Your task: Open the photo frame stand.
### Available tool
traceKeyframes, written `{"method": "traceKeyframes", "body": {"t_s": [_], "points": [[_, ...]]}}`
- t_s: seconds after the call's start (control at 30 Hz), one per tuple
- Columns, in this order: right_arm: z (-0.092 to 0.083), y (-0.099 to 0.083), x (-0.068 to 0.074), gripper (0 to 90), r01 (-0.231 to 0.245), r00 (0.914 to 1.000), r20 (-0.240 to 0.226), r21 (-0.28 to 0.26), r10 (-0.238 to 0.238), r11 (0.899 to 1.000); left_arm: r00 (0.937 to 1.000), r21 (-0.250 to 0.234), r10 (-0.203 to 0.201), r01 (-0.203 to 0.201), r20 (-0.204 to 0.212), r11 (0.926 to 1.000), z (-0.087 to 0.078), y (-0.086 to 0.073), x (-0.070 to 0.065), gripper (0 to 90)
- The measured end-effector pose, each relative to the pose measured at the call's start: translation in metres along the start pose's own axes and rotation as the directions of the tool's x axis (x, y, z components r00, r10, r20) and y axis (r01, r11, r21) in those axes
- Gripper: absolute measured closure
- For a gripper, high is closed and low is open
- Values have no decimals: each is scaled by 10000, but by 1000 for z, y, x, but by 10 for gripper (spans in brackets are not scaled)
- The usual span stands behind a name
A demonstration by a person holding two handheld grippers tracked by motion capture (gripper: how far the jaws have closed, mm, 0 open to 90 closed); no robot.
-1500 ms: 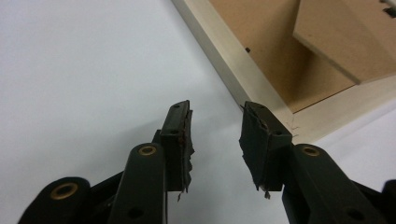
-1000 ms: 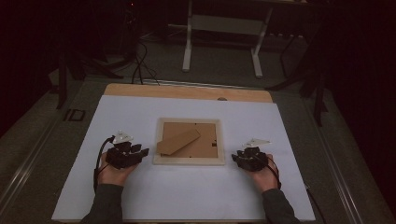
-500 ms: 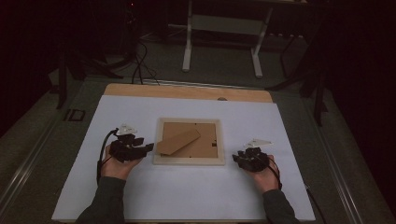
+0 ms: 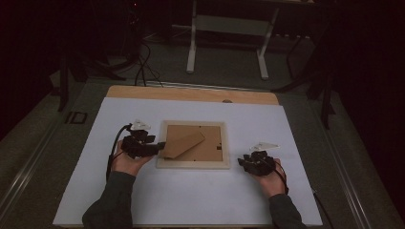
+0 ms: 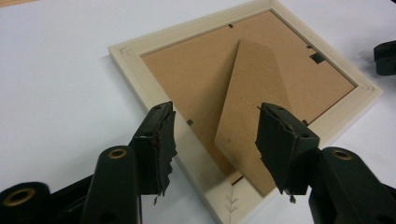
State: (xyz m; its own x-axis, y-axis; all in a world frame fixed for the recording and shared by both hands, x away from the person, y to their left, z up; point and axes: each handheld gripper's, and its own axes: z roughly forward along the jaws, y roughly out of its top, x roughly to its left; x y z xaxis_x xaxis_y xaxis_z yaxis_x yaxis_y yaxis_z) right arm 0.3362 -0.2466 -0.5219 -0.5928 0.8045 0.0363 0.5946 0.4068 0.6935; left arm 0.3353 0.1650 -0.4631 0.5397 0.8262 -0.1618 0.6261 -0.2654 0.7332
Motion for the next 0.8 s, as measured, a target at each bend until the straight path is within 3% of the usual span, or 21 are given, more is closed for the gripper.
{"method": "traceKeyframes", "body": {"t_s": [0.43, 0.73, 0.8], "points": [[1, 0, 0, 647, 15, 10000, -38, -1, -15, 10000, 9986, 293, 244, -259, 477, 9992, 20, 12, -4, 387], [1, -1, 1, 641, 61, 10000, -53, 28, -61, 10000, 9904, 343, 228, -277, 1367, 9990, 35, 15, -3, 320], [1, 0, 0, 640, 64, 10000, -61, 11, -64, 10000, 9900, 389, 276, -333, 1386, 9987, 38, 15, -3, 304]]}}
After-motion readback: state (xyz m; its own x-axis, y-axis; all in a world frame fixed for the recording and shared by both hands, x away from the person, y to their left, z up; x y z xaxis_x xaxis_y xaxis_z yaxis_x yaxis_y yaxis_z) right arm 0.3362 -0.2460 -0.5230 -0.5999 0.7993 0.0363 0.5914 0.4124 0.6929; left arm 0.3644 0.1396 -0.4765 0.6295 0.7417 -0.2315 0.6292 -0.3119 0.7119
